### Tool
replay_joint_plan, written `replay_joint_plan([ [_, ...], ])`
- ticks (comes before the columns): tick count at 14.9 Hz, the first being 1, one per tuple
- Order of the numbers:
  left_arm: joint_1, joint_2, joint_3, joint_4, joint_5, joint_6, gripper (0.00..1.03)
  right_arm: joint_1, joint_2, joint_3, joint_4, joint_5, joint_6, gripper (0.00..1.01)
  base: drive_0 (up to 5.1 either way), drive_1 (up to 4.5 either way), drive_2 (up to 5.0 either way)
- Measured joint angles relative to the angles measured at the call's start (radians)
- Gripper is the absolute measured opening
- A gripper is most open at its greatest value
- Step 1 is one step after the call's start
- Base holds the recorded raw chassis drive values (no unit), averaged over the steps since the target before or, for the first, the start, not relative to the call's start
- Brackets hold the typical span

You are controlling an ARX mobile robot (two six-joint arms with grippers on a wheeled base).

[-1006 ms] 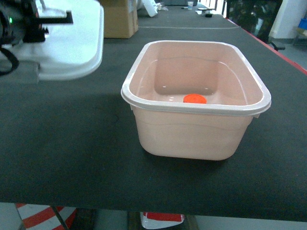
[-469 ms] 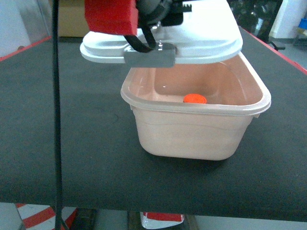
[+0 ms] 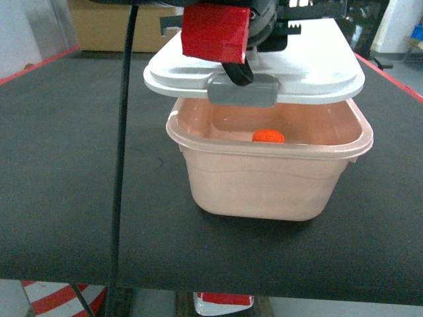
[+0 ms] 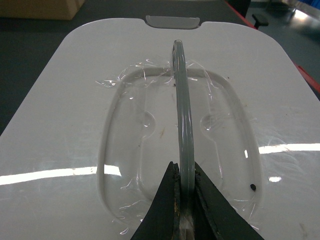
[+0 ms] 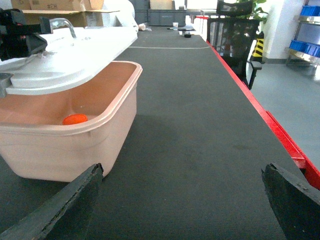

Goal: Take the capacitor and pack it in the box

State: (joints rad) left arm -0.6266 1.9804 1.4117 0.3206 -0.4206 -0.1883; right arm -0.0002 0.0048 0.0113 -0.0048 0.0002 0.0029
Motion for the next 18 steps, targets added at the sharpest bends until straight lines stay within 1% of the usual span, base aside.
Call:
replay_joint_plan([
  [1,-0.01,0.018,0.005,-0.017,-0.013,-0.014,0.02,0.0,0.0,0.0,0.0,0.0,0.0,0.98,0.0,0.0,0.0],
  [2,-0.021,0.034,0.013,-0.029,-0.027,-0.019,0.02,0.0,0.0,0.0,0.0,0.0,0.0,0.98,0.0,0.0,0.0],
  [6,-0.062,0.09,0.058,-0.058,-0.069,-0.026,0.02,0.0,0.0,0.0,0.0,0.0,0.0,0.98,0.0,0.0,0.0],
  [12,-0.07,0.106,0.058,-0.071,-0.112,-0.026,0.02,0.0,0.0,0.0,0.0,0.0,0.0,0.98,0.0,0.0,0.0],
  [14,-0.071,0.106,0.058,-0.069,-0.114,-0.026,0.02,0.0,0.0,0.0,0.0,0.0,0.0,0.98,0.0,0.0,0.0],
  [16,-0.07,0.106,0.057,-0.055,-0.113,-0.031,0.23,0.0,0.0,0.0,0.0,0.0,0.0,0.98,0.0,0.0,0.0],
  [18,-0.07,0.105,0.054,-0.043,-0.115,-0.031,0.35,0.0,0.0,0.0,0.0,0.0,0.0,0.98,0.0,0.0,0.0],
])
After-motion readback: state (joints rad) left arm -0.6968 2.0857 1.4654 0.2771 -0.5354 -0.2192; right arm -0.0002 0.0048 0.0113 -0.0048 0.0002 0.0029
